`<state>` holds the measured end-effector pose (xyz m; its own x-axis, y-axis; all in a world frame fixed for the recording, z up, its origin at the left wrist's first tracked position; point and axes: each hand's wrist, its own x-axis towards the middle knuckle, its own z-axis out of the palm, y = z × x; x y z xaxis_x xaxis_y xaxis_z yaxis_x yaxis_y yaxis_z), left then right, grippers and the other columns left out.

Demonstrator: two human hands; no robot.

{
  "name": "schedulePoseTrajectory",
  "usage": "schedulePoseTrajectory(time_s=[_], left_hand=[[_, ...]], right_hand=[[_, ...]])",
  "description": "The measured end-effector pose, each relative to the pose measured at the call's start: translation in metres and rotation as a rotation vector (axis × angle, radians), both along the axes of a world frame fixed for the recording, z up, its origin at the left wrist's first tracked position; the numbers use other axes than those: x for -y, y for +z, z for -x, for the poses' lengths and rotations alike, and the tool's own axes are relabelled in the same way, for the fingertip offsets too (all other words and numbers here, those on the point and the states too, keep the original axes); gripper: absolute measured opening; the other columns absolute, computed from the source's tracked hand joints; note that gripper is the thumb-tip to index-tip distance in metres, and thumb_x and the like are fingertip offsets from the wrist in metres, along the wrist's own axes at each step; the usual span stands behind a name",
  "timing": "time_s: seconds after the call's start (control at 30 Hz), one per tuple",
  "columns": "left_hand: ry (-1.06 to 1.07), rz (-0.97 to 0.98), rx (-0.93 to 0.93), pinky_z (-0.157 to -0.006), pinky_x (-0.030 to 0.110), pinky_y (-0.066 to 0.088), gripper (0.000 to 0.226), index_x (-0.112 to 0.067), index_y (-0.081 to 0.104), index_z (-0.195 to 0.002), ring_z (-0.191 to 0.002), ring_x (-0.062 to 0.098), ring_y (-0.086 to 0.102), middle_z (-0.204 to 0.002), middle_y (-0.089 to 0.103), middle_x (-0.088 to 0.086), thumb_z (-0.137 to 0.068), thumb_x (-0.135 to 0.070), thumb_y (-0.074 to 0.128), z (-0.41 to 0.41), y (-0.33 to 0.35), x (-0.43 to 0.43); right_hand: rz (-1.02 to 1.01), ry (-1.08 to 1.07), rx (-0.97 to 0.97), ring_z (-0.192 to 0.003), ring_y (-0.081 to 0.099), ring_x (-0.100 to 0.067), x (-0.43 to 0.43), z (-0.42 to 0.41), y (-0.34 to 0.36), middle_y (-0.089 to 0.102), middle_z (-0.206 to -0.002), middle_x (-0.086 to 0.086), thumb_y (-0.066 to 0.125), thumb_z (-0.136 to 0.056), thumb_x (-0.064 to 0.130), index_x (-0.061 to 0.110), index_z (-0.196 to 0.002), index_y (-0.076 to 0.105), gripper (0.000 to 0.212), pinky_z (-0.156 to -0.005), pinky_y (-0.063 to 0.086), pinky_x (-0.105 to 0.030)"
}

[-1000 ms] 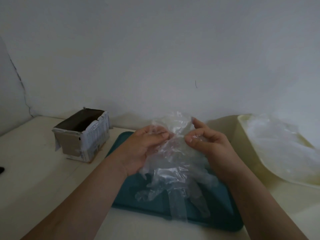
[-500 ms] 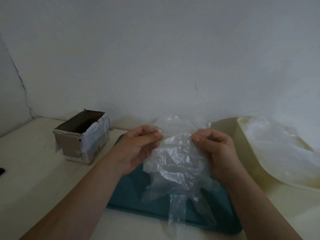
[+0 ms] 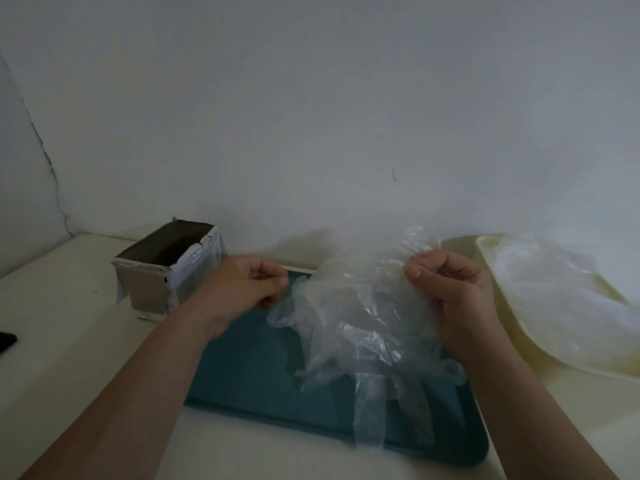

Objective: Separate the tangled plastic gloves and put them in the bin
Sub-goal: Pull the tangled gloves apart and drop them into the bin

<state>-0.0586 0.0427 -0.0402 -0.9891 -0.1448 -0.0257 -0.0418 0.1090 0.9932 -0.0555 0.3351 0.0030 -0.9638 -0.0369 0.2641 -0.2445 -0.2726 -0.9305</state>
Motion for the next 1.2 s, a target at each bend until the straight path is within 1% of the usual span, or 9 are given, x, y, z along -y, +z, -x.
schedulePoseTrajectory(time_s=[0.07,0.17,0.27,0.37,0.6,0.77,0.9,1.0,1.2], left_hand=[[-0.021,-0.139,-0.026,-0.075,0.030,0.061,0.027,0.002,0.074,-0.108,-0.089,0.029,0.069,-0.094,0.078,0.014,-0.092,-0.020,0.076,-0.001,0.006,-0.010],[-0.203,-0.360,0.150,-0.098,0.041,0.056,0.066,-0.003,0.074,-0.120,-0.105,0.028,0.073,-0.116,0.077,0.012,-0.076,-0.051,0.078,-0.010,0.017,-0.035],[-0.370,-0.448,0.219,-0.085,0.031,0.061,0.045,-0.010,0.083,-0.107,-0.086,0.014,0.075,-0.106,0.077,0.006,-0.076,-0.043,0.079,-0.024,0.028,-0.049],[-0.293,-0.406,0.126,-0.074,0.028,0.064,0.010,-0.011,0.081,-0.080,-0.071,0.015,0.073,-0.083,0.073,0.007,-0.076,-0.020,0.083,-0.032,0.038,-0.049],[0.143,-0.158,-0.180,-0.064,0.022,0.049,0.026,-0.010,0.071,-0.075,-0.065,0.011,0.062,-0.068,0.067,-0.001,-0.092,-0.027,0.079,-0.031,0.062,-0.033],[0.184,0.148,-0.309,-0.068,0.027,0.046,0.032,0.004,0.067,-0.087,-0.068,0.013,0.059,-0.074,0.070,0.003,-0.095,-0.025,0.076,-0.040,0.074,-0.024],[0.122,0.340,-0.378,-0.065,0.017,0.053,0.012,-0.009,0.077,-0.088,-0.068,0.004,0.067,-0.080,0.078,0.001,-0.096,-0.016,0.072,-0.055,0.095,-0.025],[0.028,0.436,-0.343,-0.068,0.024,0.055,0.013,-0.008,0.076,-0.088,-0.068,0.004,0.069,-0.080,0.079,-0.001,-0.096,-0.017,0.071,-0.063,0.111,-0.029],[-0.475,0.348,-0.232,-0.076,0.035,0.064,0.016,-0.004,0.074,-0.105,-0.090,0.020,0.078,-0.098,0.081,0.008,-0.098,-0.018,0.072,-0.087,0.143,-0.055]], right_hand=[[-0.047,0.098,-0.048,-0.065,0.064,-0.017,0.001,0.000,0.000,0.069,-0.071,-0.004,0.086,-0.055,-0.001,0.015,-0.058,0.073,0.021,-0.063,0.053,-0.024],[-0.131,0.228,-0.099,-0.069,0.065,-0.019,0.003,-0.004,0.000,0.071,-0.073,-0.005,0.098,-0.048,0.025,0.014,-0.063,0.076,0.029,-0.068,0.054,-0.028],[-0.186,0.272,-0.094,-0.069,0.066,-0.020,0.006,-0.007,0.001,0.072,-0.075,-0.007,0.093,-0.049,0.022,0.014,-0.064,0.077,0.024,-0.068,0.054,-0.029],[-0.196,0.287,-0.068,-0.069,0.066,-0.022,0.004,-0.013,0.005,0.072,-0.080,-0.011,0.085,-0.056,0.012,0.011,-0.065,0.077,0.012,-0.065,0.055,-0.030],[-0.523,0.018,-0.020,-0.072,0.067,-0.033,-0.003,-0.026,0.006,0.072,-0.077,-0.027,0.082,-0.079,-0.005,0.003,-0.071,0.076,0.013,-0.082,0.057,-0.065],[-0.689,-0.103,-0.096,-0.076,0.071,-0.029,-0.007,-0.043,0.017,0.074,-0.075,-0.004,0.087,-0.076,0.004,0.016,-0.068,0.078,0.017,-0.081,0.061,-0.049],[-0.843,-0.073,-0.274,-0.104,0.062,-0.004,-0.012,-0.066,0.049,0.066,-0.109,0.015,0.090,-0.075,0.018,0.029,-0.068,0.079,0.016,-0.093,0.048,-0.030],[-0.966,-0.048,-0.424,-0.138,0.041,-0.003,-0.012,-0.081,0.072,0.049,-0.146,0.026,0.088,-0.077,0.029,0.038,-0.073,0.079,0.013,-0.114,0.031,-0.036],[-0.864,0.212,-0.309,-0.136,0.048,-0.004,0.020,-0.083,0.095,0.053,-0.147,0.023,0.089,-0.077,0.019,0.031,-0.079,0.083,0.013,-0.113,0.032,-0.036]])
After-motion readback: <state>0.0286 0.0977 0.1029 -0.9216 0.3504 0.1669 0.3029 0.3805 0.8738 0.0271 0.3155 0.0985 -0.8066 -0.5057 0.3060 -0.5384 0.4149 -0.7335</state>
